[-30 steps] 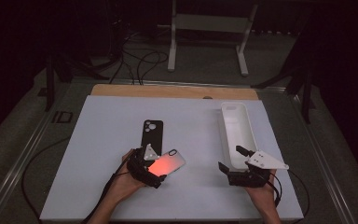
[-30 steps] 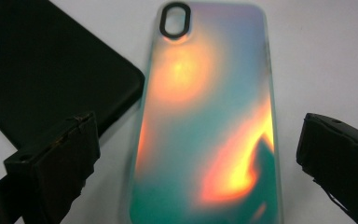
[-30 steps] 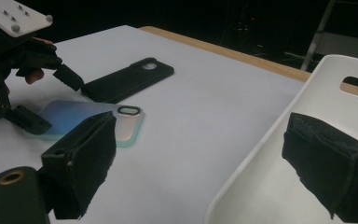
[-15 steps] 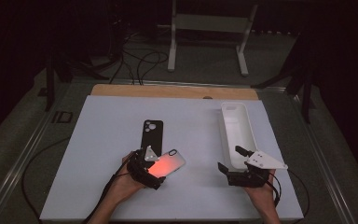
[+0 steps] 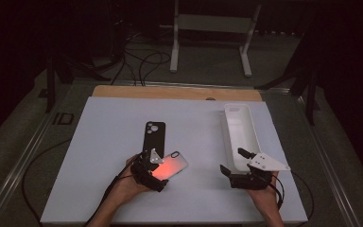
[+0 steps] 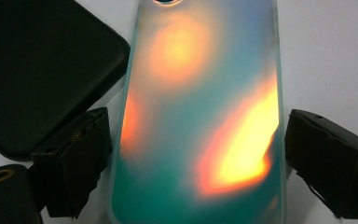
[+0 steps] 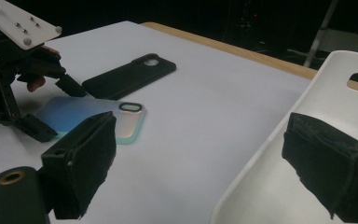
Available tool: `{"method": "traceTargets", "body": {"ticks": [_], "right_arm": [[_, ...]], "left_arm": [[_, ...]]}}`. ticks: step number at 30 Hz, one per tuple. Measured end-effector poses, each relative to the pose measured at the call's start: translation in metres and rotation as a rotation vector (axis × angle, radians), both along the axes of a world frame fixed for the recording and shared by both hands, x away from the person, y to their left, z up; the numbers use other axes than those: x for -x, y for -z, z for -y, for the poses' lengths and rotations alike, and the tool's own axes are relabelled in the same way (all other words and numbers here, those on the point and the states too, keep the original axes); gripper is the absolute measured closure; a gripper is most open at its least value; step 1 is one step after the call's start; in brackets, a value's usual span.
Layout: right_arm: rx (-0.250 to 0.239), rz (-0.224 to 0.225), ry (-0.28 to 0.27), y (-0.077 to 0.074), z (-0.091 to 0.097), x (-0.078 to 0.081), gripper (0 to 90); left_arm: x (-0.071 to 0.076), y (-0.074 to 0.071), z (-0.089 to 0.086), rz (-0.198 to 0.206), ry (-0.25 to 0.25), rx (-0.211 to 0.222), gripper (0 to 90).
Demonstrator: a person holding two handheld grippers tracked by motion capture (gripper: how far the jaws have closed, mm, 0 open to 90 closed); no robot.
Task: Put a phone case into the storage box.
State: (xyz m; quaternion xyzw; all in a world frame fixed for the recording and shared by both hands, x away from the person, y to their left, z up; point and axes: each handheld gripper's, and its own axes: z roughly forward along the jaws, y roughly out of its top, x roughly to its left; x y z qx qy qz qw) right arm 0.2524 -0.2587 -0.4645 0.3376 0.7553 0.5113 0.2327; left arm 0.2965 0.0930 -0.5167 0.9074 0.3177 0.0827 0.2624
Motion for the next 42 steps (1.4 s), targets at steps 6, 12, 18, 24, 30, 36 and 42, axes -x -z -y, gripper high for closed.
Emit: {"method": "traceTargets", "body": {"ticks": [6,12,18,24,30,36,42], "right_arm": [[0.005,0.000,-0.004,-0.004,-0.001,-0.003,10.0],[0.019,-0.014,-0.014,-0.008,-0.003,-0.007,10.0],[0.008,-0.039,-0.023,-0.009,-0.006,-0.010,10.0],[-0.042,-0.085,-0.052,-0.013,-0.008,-0.018,10.0],[-0.066,-0.115,-0.067,-0.019,-0.015,-0.025,10.0],[-0.058,-0.150,-0.091,-0.030,-0.034,-0.033,10.0],[-0.068,-0.178,-0.133,-0.039,-0.055,-0.040,10.1]], "left_arm": [[-0.001,-0.003,-0.001,-0.007,0.016,-0.010,15.8],[0.001,-0.004,0.001,0.011,0.015,-0.017,17.0],[0.005,-0.010,0.001,0.043,0.005,0.016,17.2],[0.009,-0.029,-0.001,0.102,-0.006,0.056,17.1],[0.011,-0.051,0.003,0.180,-0.007,0.100,17.1],[0.015,-0.075,0.014,0.293,0.007,0.142,17.1],[0.019,-0.082,0.019,0.334,0.021,0.190,17.0]]}}
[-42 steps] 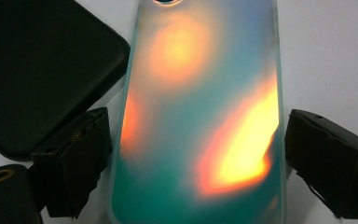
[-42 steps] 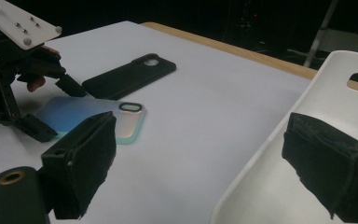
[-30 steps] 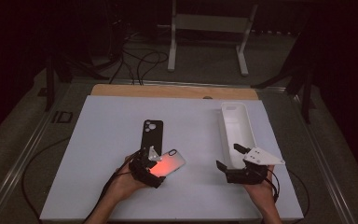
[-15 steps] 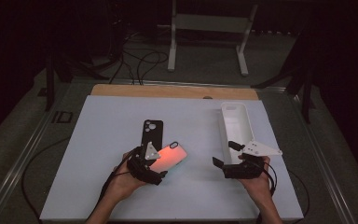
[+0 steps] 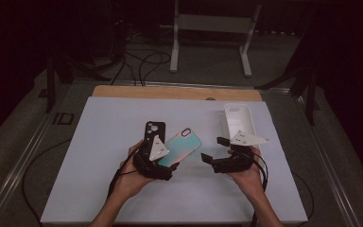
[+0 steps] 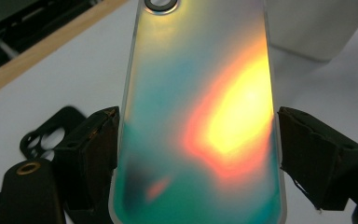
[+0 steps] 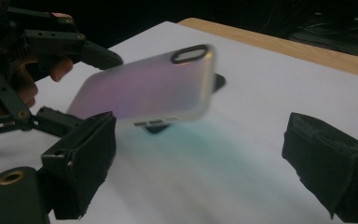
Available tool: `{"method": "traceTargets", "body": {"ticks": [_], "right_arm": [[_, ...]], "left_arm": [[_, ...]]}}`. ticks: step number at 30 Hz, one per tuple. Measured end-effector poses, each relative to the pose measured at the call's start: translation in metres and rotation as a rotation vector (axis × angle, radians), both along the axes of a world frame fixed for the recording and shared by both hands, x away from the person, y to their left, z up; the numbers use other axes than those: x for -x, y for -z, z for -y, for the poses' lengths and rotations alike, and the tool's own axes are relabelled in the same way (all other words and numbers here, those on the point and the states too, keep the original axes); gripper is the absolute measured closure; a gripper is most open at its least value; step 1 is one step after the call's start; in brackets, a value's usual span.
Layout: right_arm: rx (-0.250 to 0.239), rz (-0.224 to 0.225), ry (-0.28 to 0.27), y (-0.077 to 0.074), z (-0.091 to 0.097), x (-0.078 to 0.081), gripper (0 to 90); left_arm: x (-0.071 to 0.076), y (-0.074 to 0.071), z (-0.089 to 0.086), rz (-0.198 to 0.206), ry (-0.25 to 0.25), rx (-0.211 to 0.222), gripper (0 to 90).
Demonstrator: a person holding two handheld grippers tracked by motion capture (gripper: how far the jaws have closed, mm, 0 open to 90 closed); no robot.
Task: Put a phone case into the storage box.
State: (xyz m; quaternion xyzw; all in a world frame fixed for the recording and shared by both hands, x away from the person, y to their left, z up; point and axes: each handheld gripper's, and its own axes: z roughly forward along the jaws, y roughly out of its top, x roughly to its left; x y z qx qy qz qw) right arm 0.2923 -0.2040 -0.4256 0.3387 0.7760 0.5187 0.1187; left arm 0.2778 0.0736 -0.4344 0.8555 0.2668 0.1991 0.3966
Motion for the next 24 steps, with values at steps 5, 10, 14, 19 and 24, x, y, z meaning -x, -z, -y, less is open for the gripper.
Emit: {"method": "traceTargets", "body": {"ticks": [5,10,14,19,24], "right_arm": [[-0.025,-0.061,-0.042,-0.004,-0.019,-0.006,14.6],[-0.053,-0.145,-0.041,-0.002,-0.028,-0.012,30.5],[-0.091,-0.196,-0.036,-0.004,-0.033,-0.015,47.2],[-0.137,-0.229,-0.042,-0.005,-0.035,-0.018,58.7],[-0.254,-0.271,-0.115,-0.005,-0.037,-0.019,85.3]], "left_arm": [[0.004,-0.003,0.005,0.014,0.013,0.050,17.0],[0.005,-0.007,0.007,0.021,0.010,0.082,17.0],[0.004,-0.004,0.010,0.015,0.011,0.065,17.1],[0.006,-0.002,0.014,0.013,0.022,0.062,17.1],[0.006,0.000,0.019,0.003,0.023,0.022,17.1]]}}
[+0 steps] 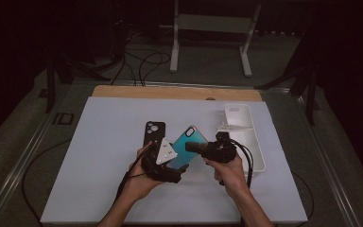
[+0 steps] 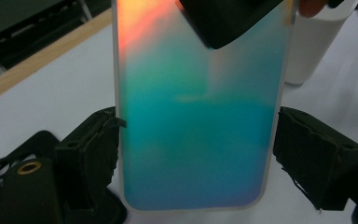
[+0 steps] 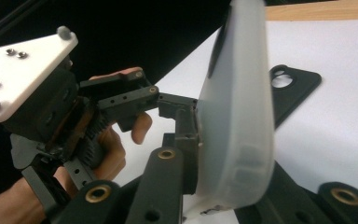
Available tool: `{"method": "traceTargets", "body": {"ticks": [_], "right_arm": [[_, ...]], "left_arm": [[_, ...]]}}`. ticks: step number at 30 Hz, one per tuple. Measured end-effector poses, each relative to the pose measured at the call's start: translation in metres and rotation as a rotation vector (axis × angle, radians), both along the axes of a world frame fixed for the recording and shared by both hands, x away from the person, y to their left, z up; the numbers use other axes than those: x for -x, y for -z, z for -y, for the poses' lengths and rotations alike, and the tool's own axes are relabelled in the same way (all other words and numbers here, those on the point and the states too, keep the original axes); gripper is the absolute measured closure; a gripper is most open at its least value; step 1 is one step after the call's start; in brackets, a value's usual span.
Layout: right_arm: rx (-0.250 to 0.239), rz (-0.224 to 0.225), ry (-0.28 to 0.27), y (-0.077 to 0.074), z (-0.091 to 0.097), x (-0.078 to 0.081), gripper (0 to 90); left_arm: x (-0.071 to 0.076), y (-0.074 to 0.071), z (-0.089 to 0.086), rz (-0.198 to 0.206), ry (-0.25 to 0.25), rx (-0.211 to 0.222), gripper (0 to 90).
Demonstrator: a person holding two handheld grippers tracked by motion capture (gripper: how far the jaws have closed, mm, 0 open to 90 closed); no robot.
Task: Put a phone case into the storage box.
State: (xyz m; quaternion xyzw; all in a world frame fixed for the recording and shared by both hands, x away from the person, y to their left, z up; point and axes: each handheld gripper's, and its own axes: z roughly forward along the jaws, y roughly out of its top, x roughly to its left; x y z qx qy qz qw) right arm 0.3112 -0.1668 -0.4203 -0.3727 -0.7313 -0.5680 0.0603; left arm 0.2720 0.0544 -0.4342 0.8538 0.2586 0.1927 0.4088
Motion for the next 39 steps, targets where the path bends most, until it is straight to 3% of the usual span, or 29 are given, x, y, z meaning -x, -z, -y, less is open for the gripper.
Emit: {"method": "traceTargets", "body": {"ticks": [2,6,7,11,12,18,25,31,36,39], "right_arm": [[0.008,0.007,-0.011,0.000,-0.002,0.001,86.7],[0.036,0.033,-0.020,-0.001,-0.003,0.002,86.9],[0.039,0.039,-0.021,-0.001,-0.002,0.002,86.9],[0.041,0.050,-0.022,-0.004,0.001,0.002,86.9],[0.038,0.059,-0.028,-0.005,0.002,0.002,86.9],[0.043,0.151,-0.114,-0.014,0.003,0.011,86.9],[0.059,0.218,-0.212,-0.020,-0.001,0.016,86.8],[0.059,0.227,-0.309,-0.024,-0.006,0.016,86.8],[0.113,0.270,-0.323,-0.027,-0.007,0.013,85.6],[0.125,0.285,-0.343,-0.029,-0.007,0.011,84.0]], "left_arm": [[0.002,0.001,0.002,0.019,-0.015,-0.022,19.8],[0.002,0.001,0.000,-0.005,-0.010,-0.006,10.7],[-0.001,0.000,-0.004,-0.038,-0.005,0.027,8.0],[-0.005,-0.001,-0.010,-0.084,0.010,0.051,3.9],[-0.006,-0.001,-0.014,-0.115,0.025,0.080,3.2],[-0.010,0.003,-0.020,-0.203,0.102,0.132,2.1],[-0.006,0.004,-0.016,-0.220,0.196,0.148,16.4],[-0.005,0.004,-0.017,-0.242,0.260,0.178,32.1],[-0.006,0.006,-0.018,-0.248,0.273,0.170,51.6],[-0.007,0.006,-0.019,-0.260,0.285,0.168,58.7]]}}
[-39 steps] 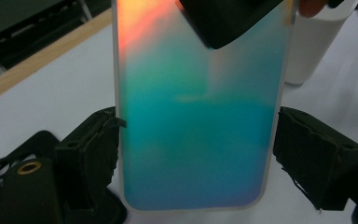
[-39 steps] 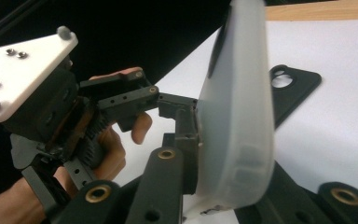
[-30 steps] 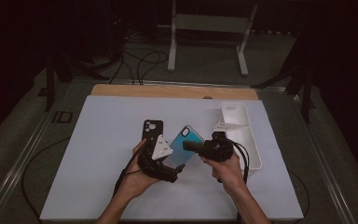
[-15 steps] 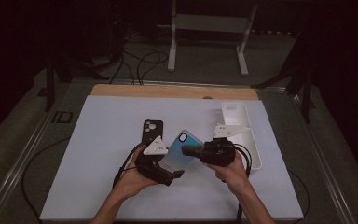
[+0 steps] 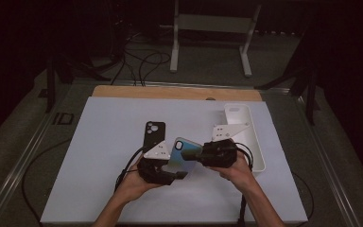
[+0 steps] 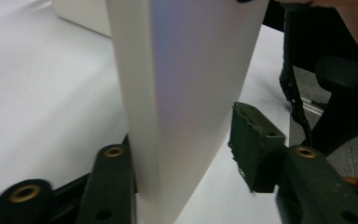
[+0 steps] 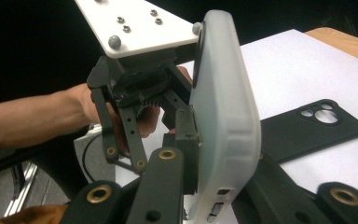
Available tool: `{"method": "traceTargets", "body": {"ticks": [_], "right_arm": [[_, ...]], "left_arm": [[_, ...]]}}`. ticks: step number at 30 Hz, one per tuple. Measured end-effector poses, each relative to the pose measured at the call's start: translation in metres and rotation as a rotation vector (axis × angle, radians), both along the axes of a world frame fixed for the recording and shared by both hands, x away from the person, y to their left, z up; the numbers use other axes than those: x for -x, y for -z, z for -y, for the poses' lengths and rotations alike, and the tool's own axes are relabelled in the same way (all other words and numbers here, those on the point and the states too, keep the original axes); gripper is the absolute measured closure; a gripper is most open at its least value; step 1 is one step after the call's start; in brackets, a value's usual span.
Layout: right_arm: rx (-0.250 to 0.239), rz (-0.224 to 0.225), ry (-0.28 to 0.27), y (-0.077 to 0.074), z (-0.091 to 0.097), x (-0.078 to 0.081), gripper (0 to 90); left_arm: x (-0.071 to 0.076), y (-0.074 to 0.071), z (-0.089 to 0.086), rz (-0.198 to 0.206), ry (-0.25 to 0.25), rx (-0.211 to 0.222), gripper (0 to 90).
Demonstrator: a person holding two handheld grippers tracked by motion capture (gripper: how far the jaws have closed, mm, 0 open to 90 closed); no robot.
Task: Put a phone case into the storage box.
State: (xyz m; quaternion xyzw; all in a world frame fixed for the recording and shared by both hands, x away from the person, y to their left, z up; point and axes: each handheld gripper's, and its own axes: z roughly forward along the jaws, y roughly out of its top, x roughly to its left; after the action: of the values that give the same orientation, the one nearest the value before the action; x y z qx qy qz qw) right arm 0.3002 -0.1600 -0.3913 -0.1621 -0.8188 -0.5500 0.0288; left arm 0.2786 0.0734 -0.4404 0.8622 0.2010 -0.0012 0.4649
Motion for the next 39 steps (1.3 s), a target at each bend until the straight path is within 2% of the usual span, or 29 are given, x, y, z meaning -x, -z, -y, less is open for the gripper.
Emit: {"method": "traceTargets", "body": {"ticks": [3,4,7,9,11,14,16,22,32,36,39], "right_arm": [[0.000,0.013,-0.013,-0.001,-0.001,-0.001,81.6],[-0.004,0.014,-0.019,-0.001,-0.001,-0.001,79.8],[-0.004,0.028,-0.005,-0.001,-0.002,-0.001,61.2],[0.002,0.040,0.014,0.000,-0.004,0.000,55.4],[0.025,0.041,0.049,0.001,-0.007,0.001,45.1],[0.041,0.061,0.086,0.004,-0.009,0.003,34.7],[0.050,0.052,0.106,0.005,-0.009,0.003,28.8],[0.055,0.050,0.145,0.009,-0.005,0.004,27.4],[0.064,0.051,0.178,0.012,-0.001,0.005,22.9],[0.069,0.053,0.193,0.011,0.000,0.004,21.7],[0.070,0.051,0.211,0.012,0.000,0.004,20.2]], "left_arm": [[0.000,0.001,0.000,-0.017,0.021,0.001,67.9],[0.001,0.002,0.000,-0.018,0.029,0.002,67.9],[0.002,0.004,0.000,-0.012,0.018,0.007,84.2],[0.003,0.005,0.001,-0.003,0.014,0.001,85.0],[0.004,0.005,0.002,0.010,0.007,-0.006,86.0],[0.003,0.005,0.001,0.020,-0.015,0.000,86.2],[0.002,0.004,-0.002,0.033,-0.033,0.004,86.2],[0.000,0.004,-0.009,0.037,-0.085,0.013,86.2],[-0.001,0.005,-0.012,0.052,-0.131,-0.004,86.1],[-0.002,0.005,-0.013,0.067,-0.154,-0.015,86.1],[-0.002,0.005,-0.015,0.086,-0.192,-0.015,86.1]]}}
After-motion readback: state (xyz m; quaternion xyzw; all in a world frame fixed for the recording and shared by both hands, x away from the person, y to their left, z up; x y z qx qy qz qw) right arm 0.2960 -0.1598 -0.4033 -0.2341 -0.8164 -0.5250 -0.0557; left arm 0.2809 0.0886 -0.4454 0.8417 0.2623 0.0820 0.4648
